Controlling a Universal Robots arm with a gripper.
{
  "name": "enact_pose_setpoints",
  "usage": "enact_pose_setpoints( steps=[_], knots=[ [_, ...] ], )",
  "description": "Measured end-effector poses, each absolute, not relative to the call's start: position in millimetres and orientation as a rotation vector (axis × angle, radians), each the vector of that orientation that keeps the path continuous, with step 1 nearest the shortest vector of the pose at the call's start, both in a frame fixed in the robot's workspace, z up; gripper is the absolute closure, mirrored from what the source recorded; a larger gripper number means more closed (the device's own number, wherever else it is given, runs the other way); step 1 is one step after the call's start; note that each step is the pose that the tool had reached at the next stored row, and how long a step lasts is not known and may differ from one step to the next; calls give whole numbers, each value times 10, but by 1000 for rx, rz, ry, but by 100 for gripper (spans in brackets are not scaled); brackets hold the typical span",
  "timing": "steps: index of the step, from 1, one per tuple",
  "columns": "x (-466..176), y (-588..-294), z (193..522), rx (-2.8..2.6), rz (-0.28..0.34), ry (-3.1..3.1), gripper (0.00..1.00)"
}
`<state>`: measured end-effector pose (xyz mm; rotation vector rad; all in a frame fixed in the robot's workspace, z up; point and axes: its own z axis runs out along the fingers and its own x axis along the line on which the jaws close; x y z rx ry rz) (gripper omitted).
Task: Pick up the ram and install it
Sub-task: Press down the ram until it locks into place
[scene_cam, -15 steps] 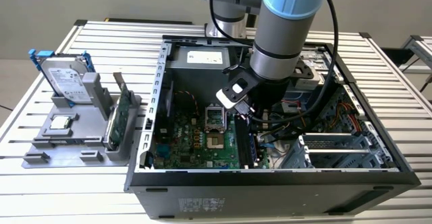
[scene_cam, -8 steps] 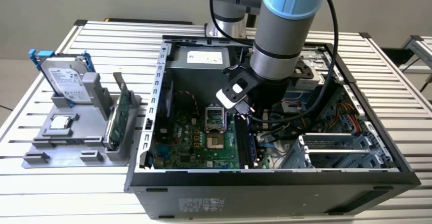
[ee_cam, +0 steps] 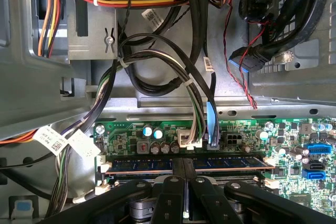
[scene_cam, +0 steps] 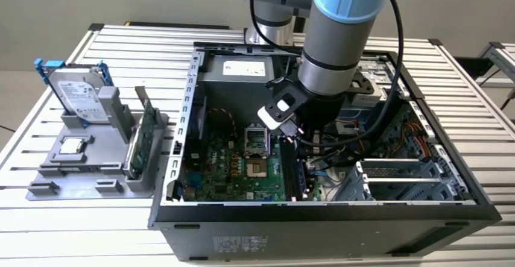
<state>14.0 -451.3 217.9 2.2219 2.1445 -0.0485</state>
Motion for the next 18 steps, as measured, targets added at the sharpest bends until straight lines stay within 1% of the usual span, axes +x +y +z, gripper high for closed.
enact_pose_setpoints(
  steps=[18],
  knots=[
    [140, -4513, 2370, 2222, -48, 2145, 100]
  ],
)
